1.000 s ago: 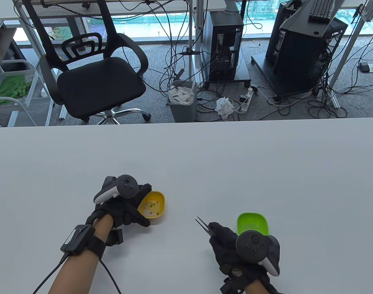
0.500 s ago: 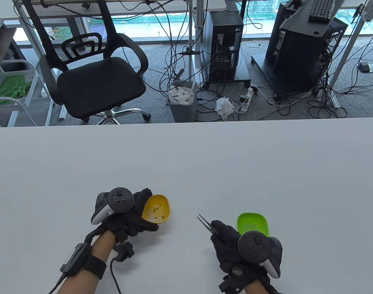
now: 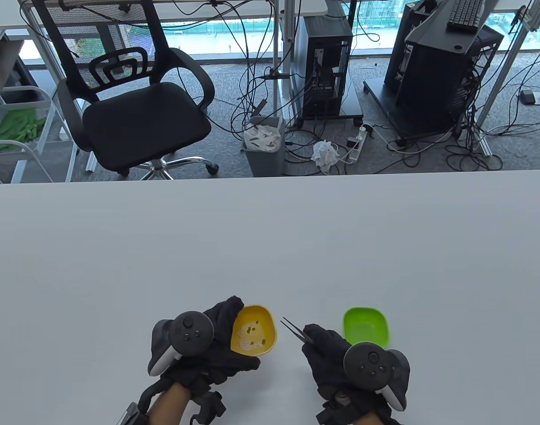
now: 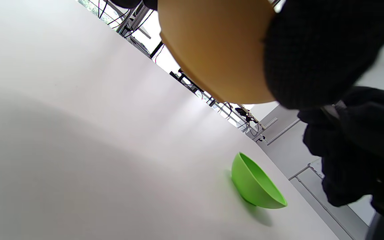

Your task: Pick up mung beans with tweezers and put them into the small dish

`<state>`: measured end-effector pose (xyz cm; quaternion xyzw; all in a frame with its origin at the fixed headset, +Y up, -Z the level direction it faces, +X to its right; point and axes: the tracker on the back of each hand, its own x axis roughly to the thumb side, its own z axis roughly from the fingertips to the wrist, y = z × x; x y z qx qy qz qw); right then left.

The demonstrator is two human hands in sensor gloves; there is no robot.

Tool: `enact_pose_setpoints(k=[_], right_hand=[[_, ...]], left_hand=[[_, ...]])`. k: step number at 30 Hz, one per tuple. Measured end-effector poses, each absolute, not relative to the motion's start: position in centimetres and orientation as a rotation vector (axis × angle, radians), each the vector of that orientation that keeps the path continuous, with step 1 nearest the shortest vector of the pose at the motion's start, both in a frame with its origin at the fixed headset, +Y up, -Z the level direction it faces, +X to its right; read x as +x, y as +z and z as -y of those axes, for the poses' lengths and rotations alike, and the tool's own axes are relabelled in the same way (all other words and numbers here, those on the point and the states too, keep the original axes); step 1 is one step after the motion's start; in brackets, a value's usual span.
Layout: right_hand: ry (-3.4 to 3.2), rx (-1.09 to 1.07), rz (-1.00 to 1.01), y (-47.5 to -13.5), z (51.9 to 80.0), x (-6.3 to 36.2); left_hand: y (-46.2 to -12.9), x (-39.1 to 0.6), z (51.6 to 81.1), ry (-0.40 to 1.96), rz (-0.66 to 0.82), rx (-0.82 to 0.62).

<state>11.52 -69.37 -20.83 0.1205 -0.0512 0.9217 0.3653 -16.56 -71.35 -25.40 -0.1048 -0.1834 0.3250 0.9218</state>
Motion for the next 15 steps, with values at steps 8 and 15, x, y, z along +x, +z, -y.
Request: enact_pose_setpoints(k=[8,15], right_hand=[[2.683,0.438,0.197,-20.7,66.4,8.0],[2.868,0.444,0.134,-22.0,65.1,3.9]], left_hand=[[-25.5,-16.2,73.0,0.686,0.368,-0.236],[-25.5,-16.0,73.0,0.678,0.377,-0.235]])
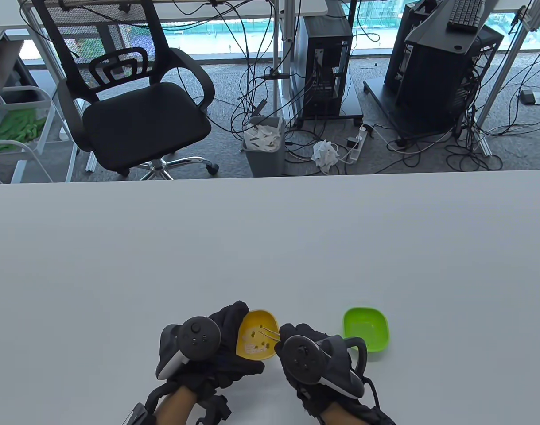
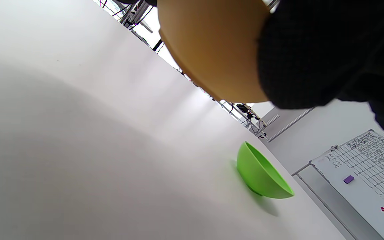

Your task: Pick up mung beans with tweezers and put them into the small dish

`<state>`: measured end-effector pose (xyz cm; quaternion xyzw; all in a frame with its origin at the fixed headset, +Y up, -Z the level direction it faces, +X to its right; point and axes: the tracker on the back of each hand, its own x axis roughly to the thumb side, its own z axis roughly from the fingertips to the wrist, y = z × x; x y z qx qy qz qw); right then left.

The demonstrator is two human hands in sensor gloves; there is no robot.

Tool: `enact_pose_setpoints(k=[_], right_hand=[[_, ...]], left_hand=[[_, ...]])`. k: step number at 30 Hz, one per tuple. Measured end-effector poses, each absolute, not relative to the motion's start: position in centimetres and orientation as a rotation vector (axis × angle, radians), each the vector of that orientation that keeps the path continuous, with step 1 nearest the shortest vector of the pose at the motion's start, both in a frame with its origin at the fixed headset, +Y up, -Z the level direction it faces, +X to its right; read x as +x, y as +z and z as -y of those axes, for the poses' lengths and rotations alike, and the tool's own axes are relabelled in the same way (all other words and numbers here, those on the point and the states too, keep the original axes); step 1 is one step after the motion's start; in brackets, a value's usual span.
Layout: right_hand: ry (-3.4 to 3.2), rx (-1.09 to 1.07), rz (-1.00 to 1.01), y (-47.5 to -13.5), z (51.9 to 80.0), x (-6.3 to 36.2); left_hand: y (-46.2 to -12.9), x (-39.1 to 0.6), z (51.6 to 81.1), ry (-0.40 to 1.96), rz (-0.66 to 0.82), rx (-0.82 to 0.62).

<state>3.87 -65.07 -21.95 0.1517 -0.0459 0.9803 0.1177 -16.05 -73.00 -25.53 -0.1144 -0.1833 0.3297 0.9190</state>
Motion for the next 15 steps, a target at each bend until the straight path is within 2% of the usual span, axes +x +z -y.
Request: enact_pose_setpoints(k=[15], right_hand=[[2.962,0.448,0.061,-23.0,66.1,1.6]], left_hand=[[-25.6,-16.1,73.1,0.684,0.378,-0.245]])
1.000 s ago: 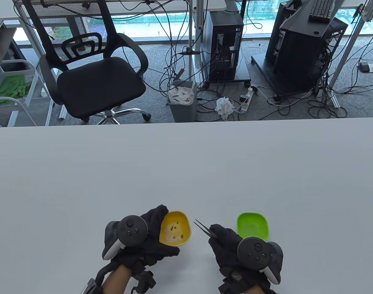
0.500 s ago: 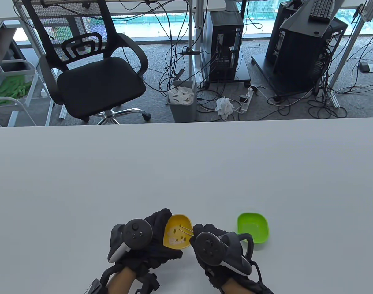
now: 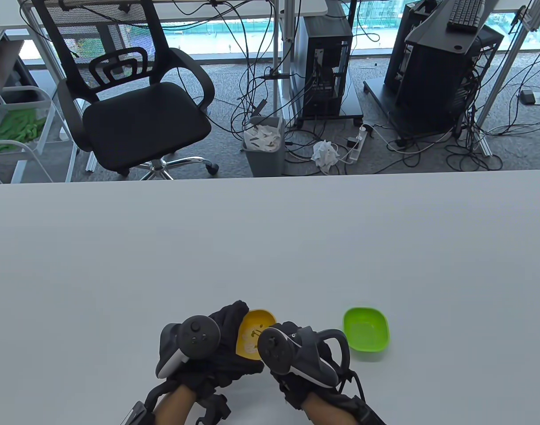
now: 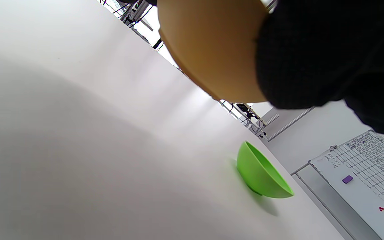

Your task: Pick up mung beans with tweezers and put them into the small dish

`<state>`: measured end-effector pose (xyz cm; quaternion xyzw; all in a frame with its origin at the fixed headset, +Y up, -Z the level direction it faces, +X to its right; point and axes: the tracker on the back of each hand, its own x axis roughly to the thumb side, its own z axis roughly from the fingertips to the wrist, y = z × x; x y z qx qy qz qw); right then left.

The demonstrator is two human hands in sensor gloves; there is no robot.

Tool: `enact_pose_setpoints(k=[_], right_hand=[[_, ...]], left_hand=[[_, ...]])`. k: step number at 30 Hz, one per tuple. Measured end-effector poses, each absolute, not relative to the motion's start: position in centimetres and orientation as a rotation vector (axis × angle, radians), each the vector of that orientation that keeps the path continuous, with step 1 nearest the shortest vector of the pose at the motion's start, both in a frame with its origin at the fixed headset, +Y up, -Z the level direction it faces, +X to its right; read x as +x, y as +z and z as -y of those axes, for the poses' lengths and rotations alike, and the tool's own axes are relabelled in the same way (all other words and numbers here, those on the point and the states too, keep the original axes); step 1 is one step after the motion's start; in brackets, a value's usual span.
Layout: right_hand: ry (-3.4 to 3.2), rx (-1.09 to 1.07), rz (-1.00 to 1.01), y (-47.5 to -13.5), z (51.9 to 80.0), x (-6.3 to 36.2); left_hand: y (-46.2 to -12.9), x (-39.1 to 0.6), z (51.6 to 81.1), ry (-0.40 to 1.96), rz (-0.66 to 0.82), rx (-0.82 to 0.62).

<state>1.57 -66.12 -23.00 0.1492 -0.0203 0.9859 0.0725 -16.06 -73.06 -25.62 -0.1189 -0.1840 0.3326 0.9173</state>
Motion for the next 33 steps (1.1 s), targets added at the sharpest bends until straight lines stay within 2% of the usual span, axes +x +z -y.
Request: enact_pose_setpoints(k=[11,15,18,20,25,28,31,33], right_hand=[[2.996,0.446,0.041,-23.3,66.3,1.0],[2.961,0.444,0.121,-22.9,65.8,1.7],[2.855,0.355,0.23,-22.4,64.5,4.1],[2.785,0.237,0.308,-22.2,63.8,7.0],[2.725,-0.072,0.361,-22.2,63.0,14.7],[2.746,-0.233,0.332,-21.9,64.0,18.7],[2.729,-0.322,0.281,-21.9,66.0,20.5],[2.694,-0.352,0.18,-21.9,67.3,21.2]], left_hand=[[-25.7,-16.0,73.1,0.672,0.385,-0.246],[-25.7,-16.1,73.0,0.676,0.38,-0.239],[-25.7,-16.4,72.9,0.684,0.374,-0.232],[-25.6,-16.6,72.9,0.685,0.37,-0.232],[-25.7,-16.7,72.7,0.694,0.367,-0.221],[-25.7,-16.6,72.4,0.694,0.371,-0.209],[-25.7,-16.7,72.4,0.694,0.372,-0.202],[-25.6,-16.7,72.4,0.69,0.37,-0.2]])
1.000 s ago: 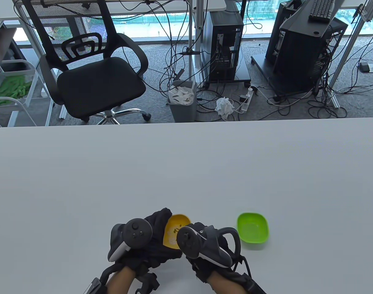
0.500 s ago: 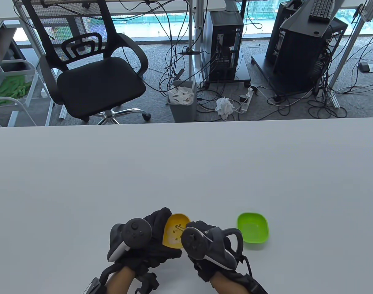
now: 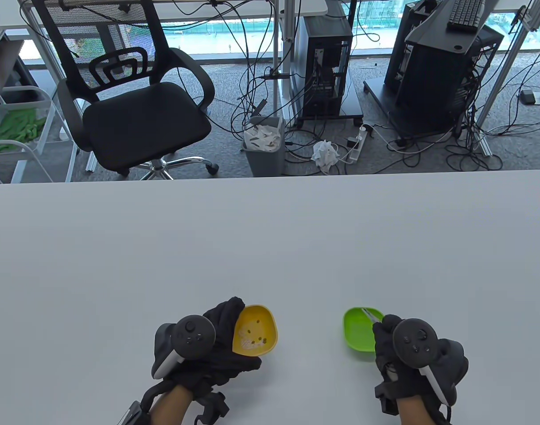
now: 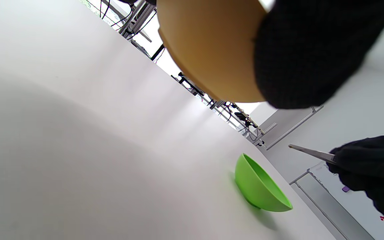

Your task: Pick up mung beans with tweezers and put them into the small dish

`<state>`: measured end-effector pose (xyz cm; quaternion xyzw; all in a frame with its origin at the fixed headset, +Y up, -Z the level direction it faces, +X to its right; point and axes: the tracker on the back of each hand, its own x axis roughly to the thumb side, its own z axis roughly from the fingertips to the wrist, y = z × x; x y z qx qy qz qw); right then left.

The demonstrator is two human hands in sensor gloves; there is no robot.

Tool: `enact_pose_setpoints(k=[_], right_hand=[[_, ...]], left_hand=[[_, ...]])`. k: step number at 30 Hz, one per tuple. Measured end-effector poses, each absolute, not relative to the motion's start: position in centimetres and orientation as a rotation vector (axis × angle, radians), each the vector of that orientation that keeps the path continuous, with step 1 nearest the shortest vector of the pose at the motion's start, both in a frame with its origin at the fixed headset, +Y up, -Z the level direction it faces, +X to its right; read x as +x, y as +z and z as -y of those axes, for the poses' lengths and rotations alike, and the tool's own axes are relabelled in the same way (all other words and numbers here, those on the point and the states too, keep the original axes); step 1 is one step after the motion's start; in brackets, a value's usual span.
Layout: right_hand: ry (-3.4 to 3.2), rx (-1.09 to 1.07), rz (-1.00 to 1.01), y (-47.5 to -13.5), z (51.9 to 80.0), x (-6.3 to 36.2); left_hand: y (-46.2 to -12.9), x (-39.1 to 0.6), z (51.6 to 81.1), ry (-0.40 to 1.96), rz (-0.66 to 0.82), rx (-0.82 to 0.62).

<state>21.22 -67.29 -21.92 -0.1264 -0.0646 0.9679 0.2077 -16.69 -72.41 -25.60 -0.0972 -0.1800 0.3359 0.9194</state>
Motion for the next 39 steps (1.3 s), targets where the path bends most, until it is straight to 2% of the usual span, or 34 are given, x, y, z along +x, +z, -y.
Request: enact_pose_setpoints(k=[28,32,35,39], right_hand=[[2.671,-0.355,0.151,-22.3,68.2,21.4],[2.684,-0.207,0.249,-22.3,66.6,18.6],[2.708,0.006,0.266,-22.6,64.5,13.8],[2.736,0.204,0.236,-23.0,63.7,8.1]], left_hand=[[-25.5,-16.4,72.7,0.677,0.366,-0.223],[-25.6,-16.3,72.7,0.678,0.366,-0.225],[-25.6,-16.2,72.8,0.674,0.364,-0.232],[-25.6,-16.2,72.8,0.671,0.361,-0.236]])
